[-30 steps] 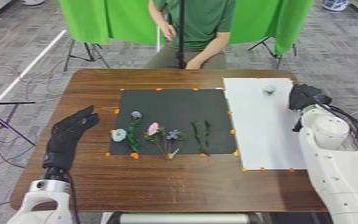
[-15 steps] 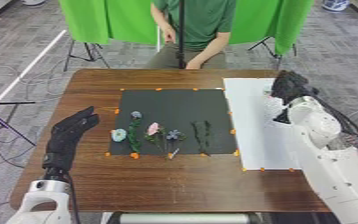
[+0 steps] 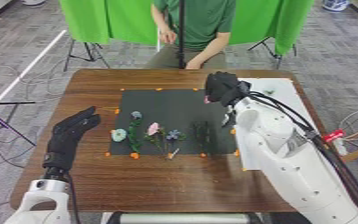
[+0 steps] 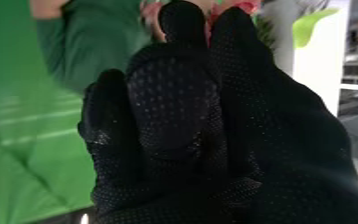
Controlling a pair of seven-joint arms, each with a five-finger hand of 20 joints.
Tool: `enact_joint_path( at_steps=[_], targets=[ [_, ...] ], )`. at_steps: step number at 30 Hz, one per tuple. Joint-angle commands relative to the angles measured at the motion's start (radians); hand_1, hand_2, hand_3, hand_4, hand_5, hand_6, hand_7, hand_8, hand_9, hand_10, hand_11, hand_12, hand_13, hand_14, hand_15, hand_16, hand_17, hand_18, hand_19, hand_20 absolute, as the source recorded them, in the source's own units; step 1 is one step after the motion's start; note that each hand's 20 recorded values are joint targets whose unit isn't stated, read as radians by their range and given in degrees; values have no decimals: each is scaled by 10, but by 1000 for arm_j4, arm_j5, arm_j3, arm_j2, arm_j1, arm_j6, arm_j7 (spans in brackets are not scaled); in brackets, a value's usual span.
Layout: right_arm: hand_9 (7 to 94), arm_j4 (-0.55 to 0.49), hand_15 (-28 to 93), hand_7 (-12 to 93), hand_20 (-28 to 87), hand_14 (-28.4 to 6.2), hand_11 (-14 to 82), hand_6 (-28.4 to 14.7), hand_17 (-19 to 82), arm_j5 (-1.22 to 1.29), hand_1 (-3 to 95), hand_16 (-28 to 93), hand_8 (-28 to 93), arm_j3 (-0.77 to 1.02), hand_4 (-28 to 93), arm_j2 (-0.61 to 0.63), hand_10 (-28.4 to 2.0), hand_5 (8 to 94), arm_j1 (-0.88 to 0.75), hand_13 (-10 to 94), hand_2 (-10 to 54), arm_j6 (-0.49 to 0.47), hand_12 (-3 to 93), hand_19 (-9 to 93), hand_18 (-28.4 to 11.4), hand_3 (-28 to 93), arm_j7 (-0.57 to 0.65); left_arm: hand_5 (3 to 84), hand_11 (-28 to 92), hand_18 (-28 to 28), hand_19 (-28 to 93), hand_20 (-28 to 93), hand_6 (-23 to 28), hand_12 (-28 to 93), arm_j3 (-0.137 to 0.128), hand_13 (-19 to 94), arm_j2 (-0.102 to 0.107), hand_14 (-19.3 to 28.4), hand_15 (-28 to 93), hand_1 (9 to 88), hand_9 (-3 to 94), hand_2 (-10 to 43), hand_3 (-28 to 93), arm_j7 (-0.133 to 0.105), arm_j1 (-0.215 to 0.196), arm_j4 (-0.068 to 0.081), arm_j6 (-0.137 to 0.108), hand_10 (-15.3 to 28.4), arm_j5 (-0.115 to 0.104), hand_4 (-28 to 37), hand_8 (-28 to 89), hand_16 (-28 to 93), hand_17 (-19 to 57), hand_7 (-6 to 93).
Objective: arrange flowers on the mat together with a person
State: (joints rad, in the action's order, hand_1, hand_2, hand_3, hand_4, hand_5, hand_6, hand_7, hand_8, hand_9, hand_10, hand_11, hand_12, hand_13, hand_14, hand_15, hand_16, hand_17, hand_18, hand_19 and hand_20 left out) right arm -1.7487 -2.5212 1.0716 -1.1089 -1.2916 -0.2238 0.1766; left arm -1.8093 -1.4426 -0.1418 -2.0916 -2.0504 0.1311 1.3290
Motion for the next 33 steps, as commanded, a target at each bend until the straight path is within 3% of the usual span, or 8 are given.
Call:
enact_joint_path(
  at_steps=[1,10,16,20,27,33],
  targets=[
    [936,21,511,182,331,2,65,39,607,-30,643,274,59,-12,-240,-14,-72,855,-42,937,-95,-30,348,858,-130,592,-21,472,136,121,97,219,83,116,-6,387,-8,168,131,300,467,-44,645,12,-11,3,9,142,2,-151,-57,7,100,48],
    [868,27,504,158,314,2,54,35,588,-36,585,297,29,-5,-209,-23,-85,789,-45,937,-95,-34,278,883,-139,561,-45,467,136,123,94,216,81,117,-12,384,-16,167,129,297,466,-47,648,6,-18,1,34,143,2,-149,-57,7,95,46],
    [811,25,495,153,301,-4,117,41,581,-32,469,305,-36,-6,-241,-27,-105,725,-42,937,-95,-19,157,893,-144,687,-54,463,134,122,88,212,78,118,-4,382,-10,168,125,295,464,-50,651,12,-12,3,24,142,3,-150,-55,9,92,46],
    [809,22,492,160,295,-8,114,53,581,-22,442,299,-117,-5,-245,-25,-110,702,-44,937,-95,-29,145,894,-145,714,-48,463,133,123,86,211,78,118,-4,382,-10,167,123,295,462,-50,651,12,-7,7,30,141,3,-152,-55,10,89,45],
    [806,17,480,159,288,-11,111,53,584,-43,426,296,-129,-3,-243,-20,-113,645,-52,937,-95,-68,135,892,-147,709,-52,462,132,124,81,207,76,118,-7,380,-10,167,120,294,461,-51,651,15,-9,5,32,139,3,-151,-55,11,84,46],
    [805,-3,479,164,286,-14,111,52,584,-65,417,293,-136,24,-241,-19,-114,604,-48,937,-95,-16,133,890,-150,710,-58,460,131,130,79,202,73,119,-8,380,-10,167,120,293,460,-52,651,14,-8,4,33,139,3,-151,-54,12,71,48]
  ],
)
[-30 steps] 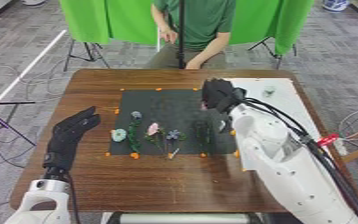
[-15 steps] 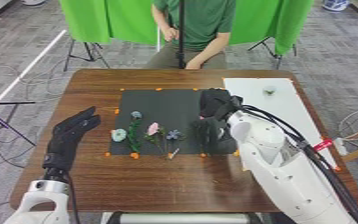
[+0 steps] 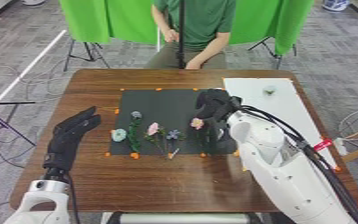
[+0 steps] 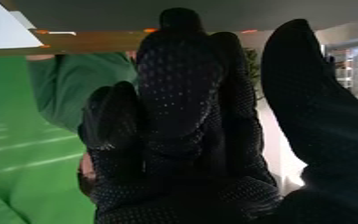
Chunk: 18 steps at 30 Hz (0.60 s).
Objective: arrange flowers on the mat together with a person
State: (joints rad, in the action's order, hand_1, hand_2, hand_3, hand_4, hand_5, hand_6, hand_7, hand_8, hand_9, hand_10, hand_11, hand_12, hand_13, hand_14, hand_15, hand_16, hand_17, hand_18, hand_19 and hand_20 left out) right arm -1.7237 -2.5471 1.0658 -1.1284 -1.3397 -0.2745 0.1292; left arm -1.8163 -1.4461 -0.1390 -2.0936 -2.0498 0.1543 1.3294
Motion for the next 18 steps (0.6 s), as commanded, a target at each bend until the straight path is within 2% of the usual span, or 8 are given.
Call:
enact_joint_path(
  at_steps=[1,6,8,10,11,13,15,18],
  targets=[
    [804,-43,477,164,286,-14,111,52,584,-32,415,293,-136,47,-241,-4,-115,600,-2,937,-95,61,133,889,-150,708,-10,459,131,130,78,200,73,119,-1,379,-6,167,119,293,460,-52,652,12,-4,4,12,138,3,-151,-54,12,69,47],
    [808,-165,462,163,284,-19,119,42,576,199,393,296,-132,152,-222,-4,-114,601,-74,932,-95,326,146,884,-151,699,32,459,130,130,77,195,72,120,3,379,-4,166,117,292,460,-53,652,4,-2,7,14,139,3,-151,-55,13,69,48],
    [796,-234,410,147,282,-46,123,23,522,376,349,290,-115,227,-187,-25,-125,609,-138,883,-83,342,155,818,-164,694,31,459,130,129,76,194,71,120,8,379,-1,167,116,292,460,-53,652,0,-1,10,6,139,-3,-151,-55,13,69,48],
    [753,-290,342,137,300,-96,117,6,419,659,300,263,-103,307,-169,-42,-142,623,-199,769,-29,303,158,671,-181,690,1,459,131,127,74,192,71,120,15,380,1,167,117,293,460,-52,651,-11,-5,11,-4,139,-6,-152,-55,13,71,49],
    [708,-309,282,137,309,-124,107,0,348,819,275,241,-102,354,-170,-62,-151,629,-237,665,-12,266,153,533,-173,702,-25,459,131,125,75,192,71,121,16,380,2,167,117,293,461,-52,651,-15,-8,11,-5,139,-7,-152,-54,13,72,50],
    [649,-343,203,135,321,-137,92,-5,292,1079,249,235,-101,443,-169,-112,-156,612,-326,571,1,196,146,402,-160,712,-62,460,133,124,74,191,70,121,30,382,6,167,118,293,463,-53,651,-30,-8,14,-21,140,-10,-152,-54,13,74,51],
    [489,-368,107,111,297,-144,58,-12,193,1265,180,200,-92,499,-169,-180,-159,491,-427,373,23,201,124,179,-132,726,-117,461,135,120,72,191,69,122,43,371,7,160,111,292,463,-53,653,-48,-3,19,-26,139,-16,-152,-54,11,75,54],
    [386,-398,49,81,269,-126,34,-11,133,1367,119,173,-84,552,-173,-290,-158,393,-563,256,50,218,111,80,-114,729,-178,462,137,116,64,189,66,124,58,365,-2,158,106,291,463,-53,655,-75,-2,24,-29,138,-18,-151,-54,12,76,57]
  ],
)
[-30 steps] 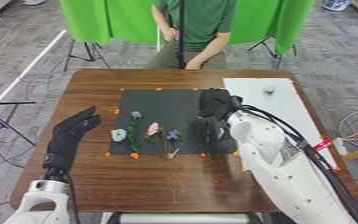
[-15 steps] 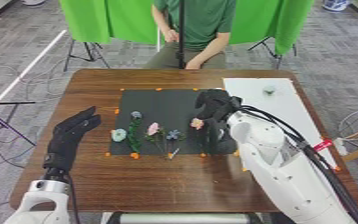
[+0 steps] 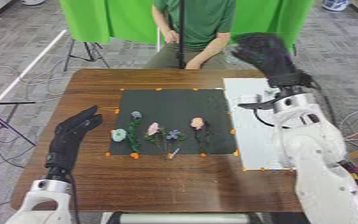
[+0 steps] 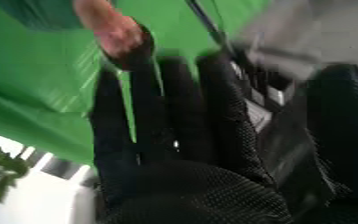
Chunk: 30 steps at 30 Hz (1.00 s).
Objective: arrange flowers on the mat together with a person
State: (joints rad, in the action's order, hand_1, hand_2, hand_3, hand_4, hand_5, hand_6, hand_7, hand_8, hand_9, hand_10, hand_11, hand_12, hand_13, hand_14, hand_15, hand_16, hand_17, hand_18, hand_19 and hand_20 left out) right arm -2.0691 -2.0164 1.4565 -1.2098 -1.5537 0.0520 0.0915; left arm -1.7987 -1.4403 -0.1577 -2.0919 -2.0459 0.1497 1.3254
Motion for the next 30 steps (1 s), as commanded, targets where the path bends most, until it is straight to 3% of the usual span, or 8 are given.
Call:
enact_joint_path(
  at_steps=[1,4,11,20,30],
  targets=[
    [368,-61,38,73,260,-118,29,-8,123,829,107,166,-82,177,-175,-241,-153,375,-392,240,55,-120,107,64,-109,732,-150,463,138,115,61,188,65,124,45,364,-11,158,106,290,462,-53,656,-61,-4,22,-24,138,-15,-151,-54,12,76,59],
    [349,-90,20,61,244,-104,23,-6,115,806,81,152,-81,215,-183,-275,-147,345,-507,218,64,-174,97,29,-101,740,-155,465,139,113,53,187,61,125,68,363,-17,157,105,288,466,-54,660,-83,-1,24,-44,137,-23,-151,-54,14,76,64],
    [330,-121,3,40,232,-89,17,-31,107,816,46,133,-80,225,-196,-269,-142,323,-599,198,76,-211,86,-4,-89,732,-172,470,142,112,44,187,58,126,85,370,-31,156,107,287,469,-54,664,-102,4,26,-28,135,-21,-155,-57,15,77,73],
    [324,-119,0,39,222,-82,18,-33,103,802,32,119,-79,198,-201,-273,-141,308,-594,197,85,-164,79,-6,-81,736,-207,469,137,109,34,183,59,122,101,363,-32,154,104,284,468,-52,667,-92,17,26,-13,134,-21,-159,-59,11,76,73],
    [340,-120,16,50,220,-85,24,-38,113,823,34,111,-83,192,-201,-266,-148,324,-599,210,85,-141,81,-2,-84,746,-193,470,136,109,33,182,59,124,91,367,-39,156,105,281,468,-51,668,-77,10,22,-2,134,-21,-161,-58,12,73,71]
  ],
)
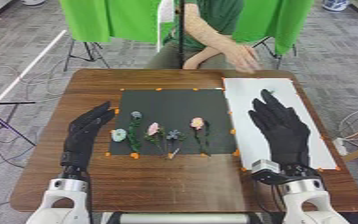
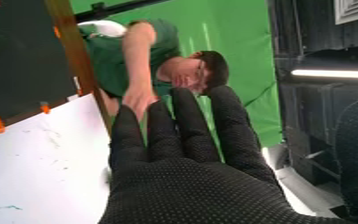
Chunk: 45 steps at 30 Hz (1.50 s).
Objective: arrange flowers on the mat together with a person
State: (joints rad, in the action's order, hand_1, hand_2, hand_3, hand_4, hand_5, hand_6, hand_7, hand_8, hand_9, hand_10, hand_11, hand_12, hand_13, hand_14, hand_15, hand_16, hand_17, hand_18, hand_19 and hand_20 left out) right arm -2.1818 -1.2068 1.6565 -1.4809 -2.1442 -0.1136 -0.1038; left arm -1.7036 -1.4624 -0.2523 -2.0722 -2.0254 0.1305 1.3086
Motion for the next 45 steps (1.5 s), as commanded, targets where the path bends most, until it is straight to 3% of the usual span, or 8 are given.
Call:
enact_joint_path(
  at_steps=[1,12,19,45],
  targets=[
    [342,-6,18,51,221,-86,25,-37,115,17,35,111,-83,-10,-201,6,-149,328,-7,213,85,27,81,-2,-86,747,3,470,136,109,33,182,59,124,-4,367,-16,156,105,281,468,-51,668,19,-9,2,18,134,-4,-161,-58,12,73,70],
    [384,-9,47,66,226,-97,36,-42,132,14,48,104,-84,-8,-195,-2,-156,384,-2,244,88,23,86,3,-96,751,32,469,136,110,34,181,59,125,-7,368,-15,156,105,280,469,-50,668,22,-5,4,18,133,-8,-159,-57,12,71,70],
    [399,-12,63,71,230,-101,39,-44,139,12,52,94,-86,-6,-193,-1,-156,401,-3,257,90,27,90,3,-96,752,37,470,135,110,33,180,59,125,-10,368,-13,156,106,280,469,-49,666,24,-6,6,18,134,-19,-158,-58,12,70,69],
    [419,-4,82,76,235,-106,42,-48,147,6,54,74,-88,-3,-192,-6,-160,441,-2,271,91,-6,90,2,-94,756,37,470,135,111,35,179,61,125,-23,370,-9,156,107,280,469,-50,668,23,-9,7,18,134,-31,-158,-57,12,69,67]
  ],
)
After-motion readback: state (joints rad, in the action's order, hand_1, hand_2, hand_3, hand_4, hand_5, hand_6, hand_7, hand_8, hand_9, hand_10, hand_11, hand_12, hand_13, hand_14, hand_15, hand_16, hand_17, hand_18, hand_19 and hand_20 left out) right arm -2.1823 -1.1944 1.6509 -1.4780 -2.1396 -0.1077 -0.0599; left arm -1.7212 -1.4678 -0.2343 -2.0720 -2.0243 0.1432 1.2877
